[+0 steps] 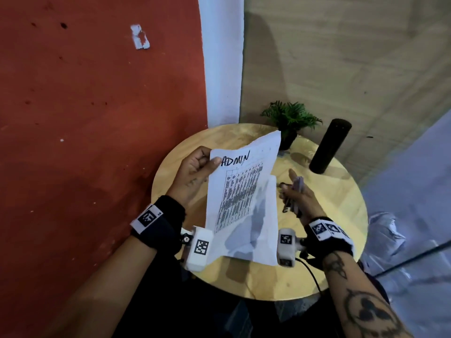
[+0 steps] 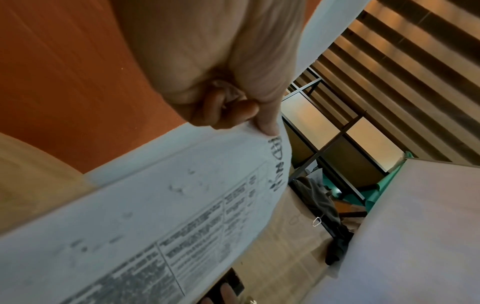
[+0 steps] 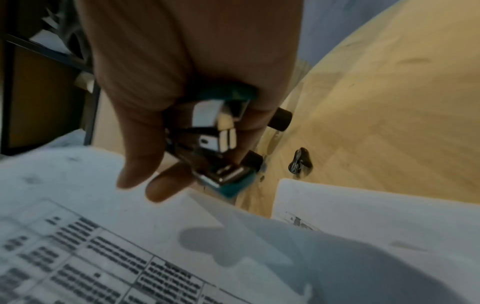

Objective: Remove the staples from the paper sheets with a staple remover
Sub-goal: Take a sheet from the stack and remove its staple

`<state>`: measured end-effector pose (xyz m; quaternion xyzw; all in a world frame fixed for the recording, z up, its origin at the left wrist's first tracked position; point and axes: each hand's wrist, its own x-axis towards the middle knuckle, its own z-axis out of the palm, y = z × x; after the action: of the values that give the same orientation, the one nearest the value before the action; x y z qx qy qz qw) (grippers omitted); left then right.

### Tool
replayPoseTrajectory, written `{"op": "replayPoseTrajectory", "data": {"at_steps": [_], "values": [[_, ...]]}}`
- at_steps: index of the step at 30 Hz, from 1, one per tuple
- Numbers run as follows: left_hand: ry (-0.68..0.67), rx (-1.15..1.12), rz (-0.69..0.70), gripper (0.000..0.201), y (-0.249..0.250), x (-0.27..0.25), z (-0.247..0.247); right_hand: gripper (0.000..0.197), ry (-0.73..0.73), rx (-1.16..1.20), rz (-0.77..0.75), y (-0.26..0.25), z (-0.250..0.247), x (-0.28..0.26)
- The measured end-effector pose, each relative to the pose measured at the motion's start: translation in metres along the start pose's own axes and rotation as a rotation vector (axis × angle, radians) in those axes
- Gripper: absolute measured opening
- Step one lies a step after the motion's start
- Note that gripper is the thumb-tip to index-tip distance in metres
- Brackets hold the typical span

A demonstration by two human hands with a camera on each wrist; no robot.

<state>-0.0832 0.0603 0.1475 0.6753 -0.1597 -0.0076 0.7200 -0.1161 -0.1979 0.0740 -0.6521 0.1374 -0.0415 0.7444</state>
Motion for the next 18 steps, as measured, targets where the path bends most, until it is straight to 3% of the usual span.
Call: {"op": "replayPoseTrajectory", "data": {"at_steps": [5, 9, 15, 16, 18], "values": [[-0.06, 0.033, 0.018, 0.025, 0.013, 0.003, -0.004, 0.037, -0.119, -0.091, 0.027, -0.012, 0.014, 0.022], [-0.033, -0.024, -0.003, 0.011, 0.012, 0.011, -0.015, 0.02, -0.087, -0.049, 0.068, -0.011, 0.014, 0.03], [0.189, -0.118, -0.08, 0.017, -0.003, 0.038, -0.037, 0.024, 0.07, -0.023, -0.051, -0.014, 0.035, 0.037], [0.159, -0.116, -0.127, 0.021, -0.008, 0.038, -0.041, 0.024, 0.077, 0.006, -0.067, -0.019, 0.04, 0.04], [0.083, -0.087, -0.263, 0.052, -0.025, 0.035, -0.046, 0.023, 0.066, 0.066, -0.077, -0.029, 0.05, 0.046]]}}
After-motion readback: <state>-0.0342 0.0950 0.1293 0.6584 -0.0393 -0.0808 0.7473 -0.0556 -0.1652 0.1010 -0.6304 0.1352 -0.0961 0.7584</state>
